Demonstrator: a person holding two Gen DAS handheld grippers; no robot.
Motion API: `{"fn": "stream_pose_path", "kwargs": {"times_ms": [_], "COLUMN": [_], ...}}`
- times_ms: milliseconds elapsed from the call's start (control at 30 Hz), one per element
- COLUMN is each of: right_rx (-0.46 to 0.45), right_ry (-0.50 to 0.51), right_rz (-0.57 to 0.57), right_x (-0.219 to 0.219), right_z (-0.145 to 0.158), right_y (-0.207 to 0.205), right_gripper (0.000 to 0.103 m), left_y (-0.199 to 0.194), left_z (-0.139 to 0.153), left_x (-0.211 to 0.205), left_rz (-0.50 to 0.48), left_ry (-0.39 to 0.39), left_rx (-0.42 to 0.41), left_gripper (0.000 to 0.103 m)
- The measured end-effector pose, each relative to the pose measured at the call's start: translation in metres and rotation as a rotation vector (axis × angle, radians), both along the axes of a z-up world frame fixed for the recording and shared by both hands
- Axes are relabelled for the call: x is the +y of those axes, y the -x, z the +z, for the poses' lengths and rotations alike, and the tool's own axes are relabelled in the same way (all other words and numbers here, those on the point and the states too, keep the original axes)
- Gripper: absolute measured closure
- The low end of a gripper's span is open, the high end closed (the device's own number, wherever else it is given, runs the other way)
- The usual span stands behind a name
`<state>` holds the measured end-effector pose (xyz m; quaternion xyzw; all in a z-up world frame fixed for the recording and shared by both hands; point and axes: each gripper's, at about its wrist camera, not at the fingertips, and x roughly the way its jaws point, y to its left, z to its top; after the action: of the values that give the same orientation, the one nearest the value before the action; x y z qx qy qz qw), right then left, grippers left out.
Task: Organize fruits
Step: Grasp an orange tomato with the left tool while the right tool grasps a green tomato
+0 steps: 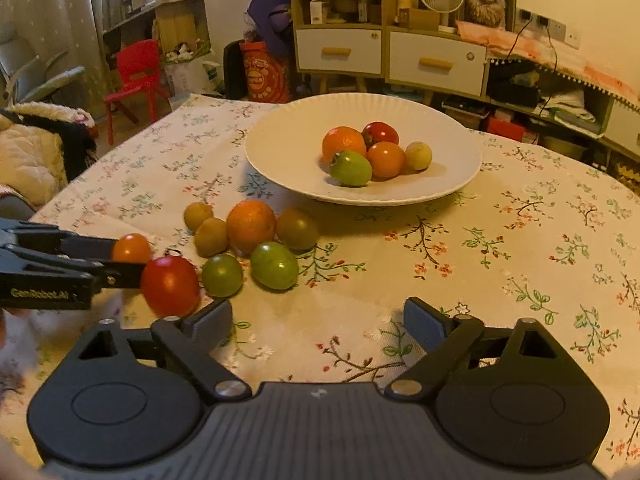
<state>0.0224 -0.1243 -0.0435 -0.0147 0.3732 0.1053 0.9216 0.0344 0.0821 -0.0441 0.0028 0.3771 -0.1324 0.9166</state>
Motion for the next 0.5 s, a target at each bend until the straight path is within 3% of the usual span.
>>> {"fn": "stream_pose_path", "kwargs": {"times_ms": [200,367,500], "right_rx": [-0.01,-0.034,-0.053], "right_ry": [0.045,0.075,0.087], "right_rz": [0.012,0.029,0.051], "right_x": [0.007,0.013,0.018], "right_z": [-0.006,-0.007,-0.006], "right_y": [-0.004,-0.008,-0.009], "right_gripper": [0.02,0.023,0.032], "left_y": [-0.003,-0.003,-0.003], "left_z": [0.001,0.001,0.001], "left_x": [-0.002,-0.001,-0.002], "left_rz": [0.016,0.018,0.017], "left_ry": [-0.002,0.002,0.003], "left_rx": [0.003,0.004,0.004], "left_gripper": [0.076,0.076,0.076]}}
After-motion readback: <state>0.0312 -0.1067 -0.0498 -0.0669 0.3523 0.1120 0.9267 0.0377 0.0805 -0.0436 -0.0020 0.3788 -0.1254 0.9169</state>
